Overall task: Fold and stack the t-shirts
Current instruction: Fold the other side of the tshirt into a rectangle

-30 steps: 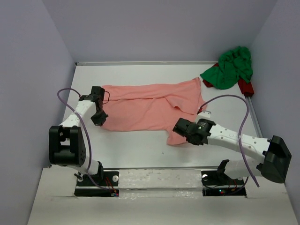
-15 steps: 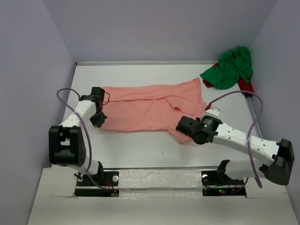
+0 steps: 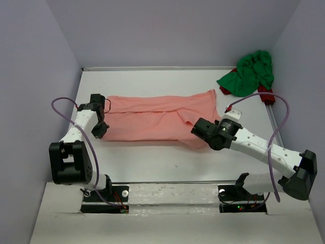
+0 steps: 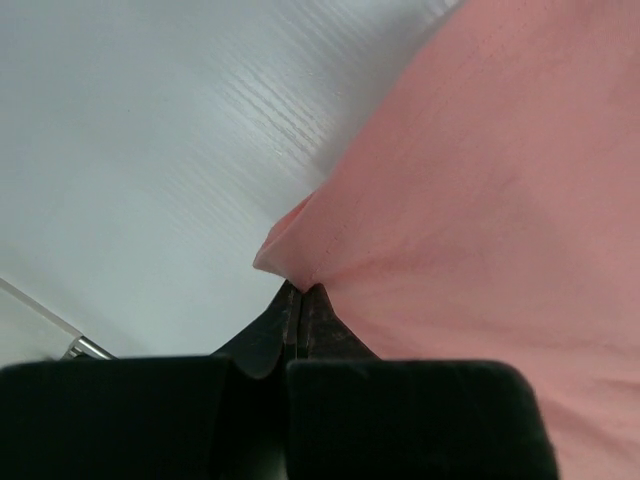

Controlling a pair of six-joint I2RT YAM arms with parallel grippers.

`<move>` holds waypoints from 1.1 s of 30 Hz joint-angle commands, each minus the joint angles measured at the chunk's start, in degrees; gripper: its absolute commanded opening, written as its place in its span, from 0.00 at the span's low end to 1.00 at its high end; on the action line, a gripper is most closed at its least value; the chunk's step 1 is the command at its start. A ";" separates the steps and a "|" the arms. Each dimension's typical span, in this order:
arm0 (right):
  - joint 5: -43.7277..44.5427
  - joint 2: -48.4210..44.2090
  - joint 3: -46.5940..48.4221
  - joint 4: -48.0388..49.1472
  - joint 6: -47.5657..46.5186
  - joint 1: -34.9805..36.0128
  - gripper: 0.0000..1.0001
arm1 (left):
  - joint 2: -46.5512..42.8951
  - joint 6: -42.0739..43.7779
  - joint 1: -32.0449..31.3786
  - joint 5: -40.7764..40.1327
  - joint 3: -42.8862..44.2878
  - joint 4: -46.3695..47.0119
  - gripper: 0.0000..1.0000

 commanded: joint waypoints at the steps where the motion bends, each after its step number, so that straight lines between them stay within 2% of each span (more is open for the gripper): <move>1: 5.28 0.74 1.24 -1.86 -8.77 -5.25 0.00 | -1.66 1.32 1.09 -1.69 1.66 -1.99 0.00; 3: 4.67 0.74 0.70 2.89 -12.76 -7.27 0.00 | -1.49 1.58 1.09 -1.60 1.66 -1.37 0.00; 9: 6.68 0.21 1.40 7.99 -23.83 -12.46 0.00 | -0.69 1.59 1.35 -1.69 2.53 -0.67 0.00; 19: 5.81 0.04 0.97 13.80 -32.45 -17.64 0.00 | -0.78 1.24 2.23 -2.83 3.76 -1.02 0.00; 33: 1.06 3.02 3.69 28.39 -49.07 -26.53 0.00 | 6.24 1.67 2.32 -2.83 14.92 -1.28 0.00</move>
